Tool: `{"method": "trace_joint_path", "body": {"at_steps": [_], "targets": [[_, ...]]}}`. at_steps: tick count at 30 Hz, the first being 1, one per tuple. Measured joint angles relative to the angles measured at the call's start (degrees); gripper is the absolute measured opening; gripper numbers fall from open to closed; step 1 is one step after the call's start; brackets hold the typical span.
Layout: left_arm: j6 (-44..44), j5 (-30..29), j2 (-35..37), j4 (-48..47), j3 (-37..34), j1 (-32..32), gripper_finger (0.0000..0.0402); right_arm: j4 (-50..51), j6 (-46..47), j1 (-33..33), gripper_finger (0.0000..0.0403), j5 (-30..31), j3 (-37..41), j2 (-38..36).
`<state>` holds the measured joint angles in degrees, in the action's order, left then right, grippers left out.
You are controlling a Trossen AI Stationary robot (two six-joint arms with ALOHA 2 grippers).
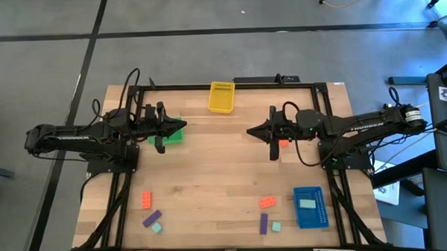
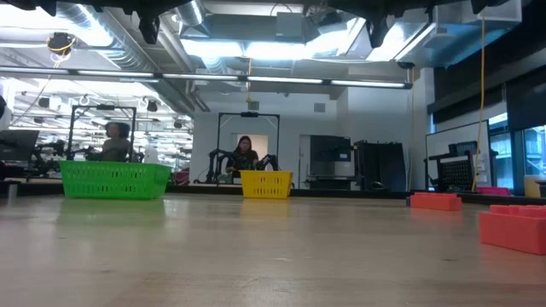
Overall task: Sort & place blocks by color
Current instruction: Put the top right orange game piece into the yellow bin
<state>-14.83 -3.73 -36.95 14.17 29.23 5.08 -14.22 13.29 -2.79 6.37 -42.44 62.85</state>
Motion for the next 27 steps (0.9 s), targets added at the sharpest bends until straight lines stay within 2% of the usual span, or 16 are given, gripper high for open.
{"method": "trace_joint_path", "body": {"at_steps": [11, 15, 17, 20, 24, 27], "targets": [[0.0, 0.0, 0.0, 0.0, 0.0, 0.0, 0.0000, -3.2, 0.0, 0.0, 0.0004, 0.0, 0.0, 0.0], [0.0, 0.0, 0.0, 0.0, 0.0, 0.0, 0.0000, -3.3, 4.0, 0.6, 0.0006, 0.5, -0.4, 0.0], [0.0, 0.0, 0.0, 0.0, 0.0, 0.0, 0.0000, 1.7, 7.8, 1.8, 0.0014, 1.9, -2.1, 0.0], [0.0, 0.0, 0.0, 0.0, 0.0, 0.0, 0.0000, 16.3, 10.1, 3.8, 0.0047, 3.7, -6.1, 0.0], [0.0, 0.0, 0.0, 0.0, 0.0, 0.0, 0.0000, 37.2, 15.4, 6.1, 0.0124, 8.9, -10.6, 1.0], [0.0, 0.0, 0.0, 0.0, 0.0, 0.0, 0.0000, 49.9, 22.2, 7.9, 0.0194, 10.0, -10.2, 1.3]]}}
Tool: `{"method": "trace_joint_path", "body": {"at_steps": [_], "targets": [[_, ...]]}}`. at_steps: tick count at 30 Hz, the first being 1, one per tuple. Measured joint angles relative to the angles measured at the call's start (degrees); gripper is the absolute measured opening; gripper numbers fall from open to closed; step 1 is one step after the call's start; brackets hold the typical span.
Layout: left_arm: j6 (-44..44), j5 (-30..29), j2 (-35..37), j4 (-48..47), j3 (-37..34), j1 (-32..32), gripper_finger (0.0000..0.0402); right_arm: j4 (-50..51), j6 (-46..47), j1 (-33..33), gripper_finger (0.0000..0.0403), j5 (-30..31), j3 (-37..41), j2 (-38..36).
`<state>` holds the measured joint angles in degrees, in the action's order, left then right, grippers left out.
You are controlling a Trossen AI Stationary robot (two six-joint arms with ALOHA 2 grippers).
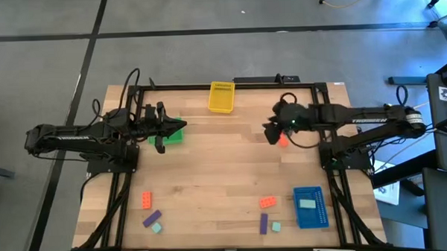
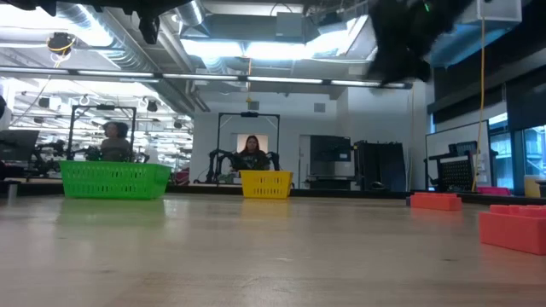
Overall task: Sort & place blocks by color
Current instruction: Put the top right orange game piece into the yellow bin
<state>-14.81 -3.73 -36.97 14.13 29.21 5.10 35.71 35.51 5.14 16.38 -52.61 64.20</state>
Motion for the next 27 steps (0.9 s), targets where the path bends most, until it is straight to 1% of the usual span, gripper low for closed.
{"method": "trace_joint_path", "body": {"at_steps": [2, 4, 7, 9, 12, 15, 18, 21, 27], "targets": [[0.0, 0.0, 0.0, 0.0, 0.0, 0.0, 0.0000, 6.8, 4.7, 1.0, 0.0240, -0.3, 2.1, 0.0], [0.2, 0.0, 0.0, 0.0, 0.0, 0.0, 0.0000, 10.9, 8.0, 1.7, 0.0283, -1.3, 5.4, 0.0], [0.4, 0.0, 0.0, 0.0, 0.0, 0.0, 0.0000, 10.0, 12.8, 2.4, 0.0330, -2.7, 12.0, 0.0], [0.4, 0.0, 0.0, 0.0, 0.0, 0.0, 0.0000, 6.6, 15.5, 2.8, 0.0346, -4.2, 16.3, 0.0], [0.4, 0.0, 0.0, 0.0, 0.0, 0.0, 0.0000, 0.6, 18.2, 3.0, 0.0352, -4.2, 21.2, 0.0], [0.4, -0.2, 0.0, 0.0, 0.0, 0.0, 0.0000, -2.6, 20.0, 3.0, 0.0353, -3.4, 23.9, 0.0], [0.4, -0.2, 0.0, 0.0, 0.0, 0.0, 0.0000, -3.2, 20.7, 3.0, 0.0352, -2.5, 24.7, 0.0], [0.4, -0.2, 0.0, 0.0, 0.0, 0.0, 0.0000, -3.1, 21.2, 3.0, 0.0342, -2.4, 25.2, 0.3], [0.4, -0.1, 0.0, 0.0, 0.0, 0.0, 0.0000, -5.5, 21.2, 3.0, 0.0313, -2.5, 25.3, 5.0]]}}
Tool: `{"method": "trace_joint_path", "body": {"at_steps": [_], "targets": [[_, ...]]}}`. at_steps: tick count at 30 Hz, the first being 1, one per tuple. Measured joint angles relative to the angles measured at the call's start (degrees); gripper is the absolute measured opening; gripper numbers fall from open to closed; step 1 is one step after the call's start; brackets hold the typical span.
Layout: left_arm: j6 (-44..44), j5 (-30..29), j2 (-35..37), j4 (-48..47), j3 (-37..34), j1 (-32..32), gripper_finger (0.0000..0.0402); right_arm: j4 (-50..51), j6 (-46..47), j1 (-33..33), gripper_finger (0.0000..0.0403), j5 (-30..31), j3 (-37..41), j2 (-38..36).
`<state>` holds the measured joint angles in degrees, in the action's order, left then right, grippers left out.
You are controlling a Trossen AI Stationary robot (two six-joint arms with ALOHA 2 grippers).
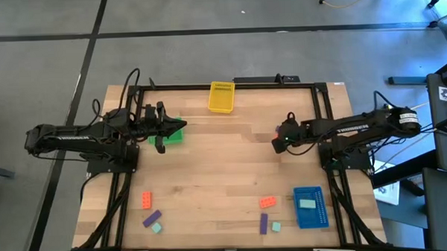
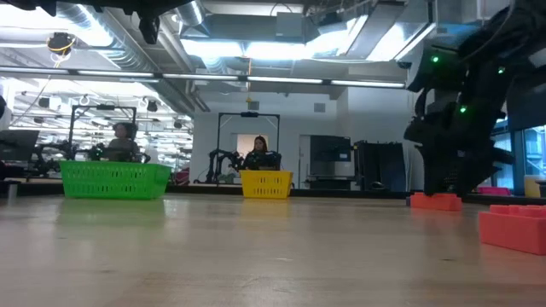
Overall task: Sort & place blocks by color
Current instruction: Put the top right orange game piece into the yellow bin
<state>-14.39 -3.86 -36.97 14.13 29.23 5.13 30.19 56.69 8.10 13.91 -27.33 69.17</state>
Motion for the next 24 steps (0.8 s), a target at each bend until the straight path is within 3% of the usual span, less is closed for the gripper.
{"method": "trace_joint_path", "body": {"at_steps": [10, 18, 24], "targets": [[0.0, 0.0, 0.0, 0.0, 0.0, 0.0, 0.0000, -1.7, 0.8, -0.2, 0.0257, 0.9, -0.2, 6.0], [0.0, -0.1, 0.0, 0.0, 0.0, 0.0, 0.0000, -0.5, 1.3, -0.1, 0.0142, 1.1, -0.1, 5.8], [0.0, -0.1, 0.0, 0.0, 0.0, 0.0, 0.0000, 0.2, 0.2, -0.1, 0.0142, -0.6, -1.3, 5.0]]}}
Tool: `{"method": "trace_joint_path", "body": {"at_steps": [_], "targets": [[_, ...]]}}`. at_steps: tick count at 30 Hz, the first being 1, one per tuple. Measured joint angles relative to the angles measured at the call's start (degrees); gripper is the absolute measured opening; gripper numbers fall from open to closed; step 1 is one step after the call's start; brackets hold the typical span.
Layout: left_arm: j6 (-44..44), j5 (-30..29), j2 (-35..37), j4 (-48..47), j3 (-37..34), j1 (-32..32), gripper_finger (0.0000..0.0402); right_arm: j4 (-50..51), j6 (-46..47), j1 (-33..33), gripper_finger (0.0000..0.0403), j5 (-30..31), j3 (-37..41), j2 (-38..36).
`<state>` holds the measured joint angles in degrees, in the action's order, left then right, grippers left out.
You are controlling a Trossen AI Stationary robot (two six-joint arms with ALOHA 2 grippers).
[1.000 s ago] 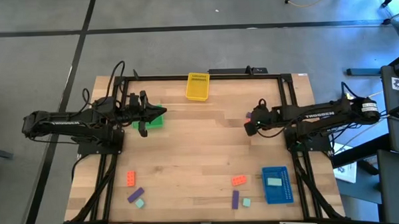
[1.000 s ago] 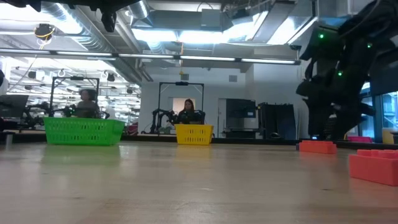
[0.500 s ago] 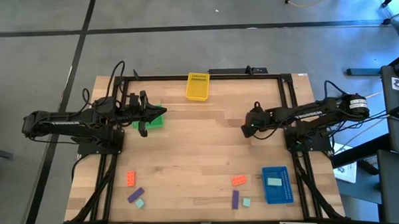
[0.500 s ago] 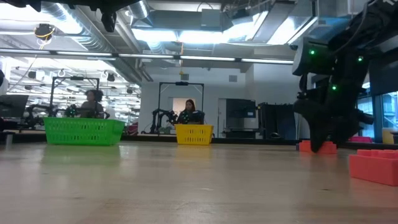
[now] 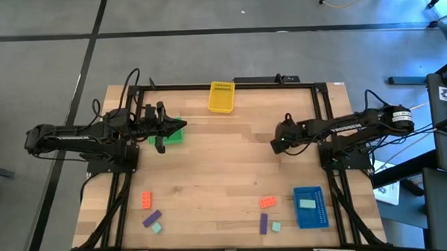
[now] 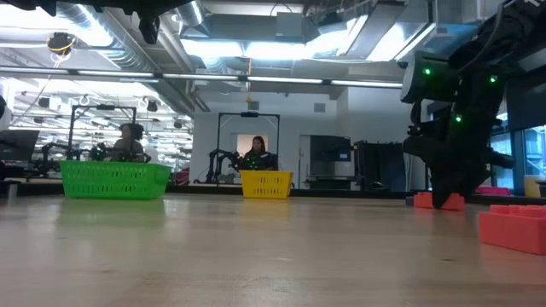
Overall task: Sort & place blocks by color
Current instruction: Put the top right orange game piece into the yellow bin
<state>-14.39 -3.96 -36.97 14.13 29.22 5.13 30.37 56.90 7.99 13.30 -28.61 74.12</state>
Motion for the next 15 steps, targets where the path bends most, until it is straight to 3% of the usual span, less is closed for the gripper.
{"method": "trace_joint_path", "body": {"at_steps": [8, 15], "targets": [[0.0, 0.0, 0.0, 0.0, 0.0, 0.0, 0.0000, -2.1, -4.0, -1.1, 0.0142, 0.2, -6.4, -0.6], [0.0, -0.1, 0.0, 0.0, 0.0, 0.0, 0.0000, -22.6, -10.6, -3.8, 0.0142, 0.8, -12.8, 1.3]]}}
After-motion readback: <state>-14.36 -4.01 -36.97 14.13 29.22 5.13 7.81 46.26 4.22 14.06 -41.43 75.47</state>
